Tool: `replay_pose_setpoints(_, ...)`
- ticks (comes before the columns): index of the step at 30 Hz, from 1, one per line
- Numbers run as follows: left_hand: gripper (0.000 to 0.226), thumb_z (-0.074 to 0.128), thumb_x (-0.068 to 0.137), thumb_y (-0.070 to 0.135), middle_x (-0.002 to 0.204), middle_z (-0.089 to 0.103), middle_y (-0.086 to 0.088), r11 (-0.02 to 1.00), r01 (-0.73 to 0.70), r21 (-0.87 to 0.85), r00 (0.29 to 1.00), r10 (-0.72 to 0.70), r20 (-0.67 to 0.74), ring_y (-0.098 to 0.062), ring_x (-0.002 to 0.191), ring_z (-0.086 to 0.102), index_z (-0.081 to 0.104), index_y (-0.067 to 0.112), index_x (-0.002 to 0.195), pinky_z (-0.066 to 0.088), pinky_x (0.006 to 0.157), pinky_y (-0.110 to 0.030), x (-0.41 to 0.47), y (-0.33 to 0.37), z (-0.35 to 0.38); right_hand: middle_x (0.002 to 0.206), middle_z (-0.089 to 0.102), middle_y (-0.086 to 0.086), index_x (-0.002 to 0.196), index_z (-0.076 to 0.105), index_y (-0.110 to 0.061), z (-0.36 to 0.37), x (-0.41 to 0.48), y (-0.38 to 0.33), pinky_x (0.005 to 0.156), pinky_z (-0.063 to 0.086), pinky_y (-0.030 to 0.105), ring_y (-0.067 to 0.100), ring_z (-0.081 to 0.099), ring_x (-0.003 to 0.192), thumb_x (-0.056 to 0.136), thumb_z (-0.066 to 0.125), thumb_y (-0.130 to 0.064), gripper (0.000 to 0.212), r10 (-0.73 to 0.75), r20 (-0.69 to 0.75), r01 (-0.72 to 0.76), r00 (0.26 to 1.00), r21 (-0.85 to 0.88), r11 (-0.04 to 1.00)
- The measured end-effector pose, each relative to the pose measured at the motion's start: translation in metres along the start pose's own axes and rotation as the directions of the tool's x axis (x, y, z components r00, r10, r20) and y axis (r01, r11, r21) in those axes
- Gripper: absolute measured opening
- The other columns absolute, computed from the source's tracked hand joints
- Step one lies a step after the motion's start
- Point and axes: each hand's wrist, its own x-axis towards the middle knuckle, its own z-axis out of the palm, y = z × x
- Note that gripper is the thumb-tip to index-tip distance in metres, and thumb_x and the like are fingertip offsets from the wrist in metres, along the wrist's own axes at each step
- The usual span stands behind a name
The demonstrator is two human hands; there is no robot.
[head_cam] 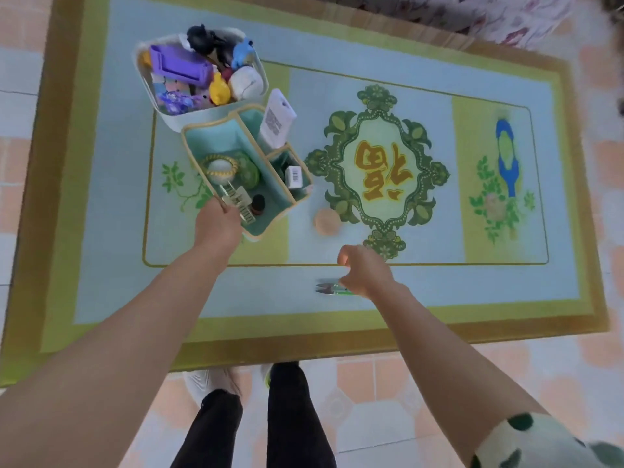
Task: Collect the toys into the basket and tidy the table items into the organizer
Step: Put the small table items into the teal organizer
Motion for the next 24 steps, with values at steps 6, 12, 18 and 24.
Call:
replay_pose_setpoints(6,0.027,0.042,0.097,0.019,0.111,0.064,-0.018,1.0,-0.007,0.004,1.0,0.007,-0.01,-0.029,0.089,0.057,0.058,0.003,0.111,0.045,0.075,-0.039,0.001,-0.002,0.004,0.119,0.05,0.005,0.117,0.051,-0.017,0.055,-0.015,0.024,0.085,0.044,0.035,0.027,0.046,0.11,0.081,0.069,-0.016,0.04,-0.081,-0.096,0.065,0.992,-0.167,0.984)
replay_pose_setpoints(12,0.026,0.042,0.098,0.021,0.112,0.064,-0.014,1.0,-0.011,-0.007,1.0,0.011,0.002,-0.033,0.102,0.063,0.057,0.007,0.114,0.052,0.093,-0.048,-0.002,0.0,0.001,0.11,0.054,0.006,0.102,0.053,-0.013,0.067,-0.006,0.025,0.077,0.038,0.032,0.027,0.049,0.102,0.083,0.062,-0.008,0.021,-0.147,-0.19,0.1,0.971,-0.236,0.967)
replay_pose_setpoints(18,0.028,0.042,0.099,0.024,0.116,0.064,-0.012,0.998,0.005,-0.056,0.998,-0.002,0.055,-0.031,0.105,0.063,0.057,0.008,0.116,0.051,0.097,-0.049,-0.005,0.0,-0.003,0.084,0.058,0.003,0.084,0.047,-0.014,0.043,-0.008,0.014,0.063,0.036,0.032,0.028,0.054,0.082,0.088,0.062,-0.017,0.016,-0.064,-0.267,0.076,0.961,0.036,0.996)
replay_pose_setpoints(24,0.028,0.043,0.101,0.026,0.115,0.063,-0.013,0.997,0.027,-0.078,0.994,-0.018,0.111,-0.032,0.107,0.062,0.058,0.007,0.115,0.049,0.099,-0.048,-0.015,0.004,-0.008,0.068,0.058,-0.005,0.074,0.05,-0.019,-0.027,-0.043,-0.042,0.059,0.04,0.023,0.012,0.052,0.064,0.076,0.073,-0.017,0.023,-0.114,-0.487,0.361,0.866,0.451,0.816)
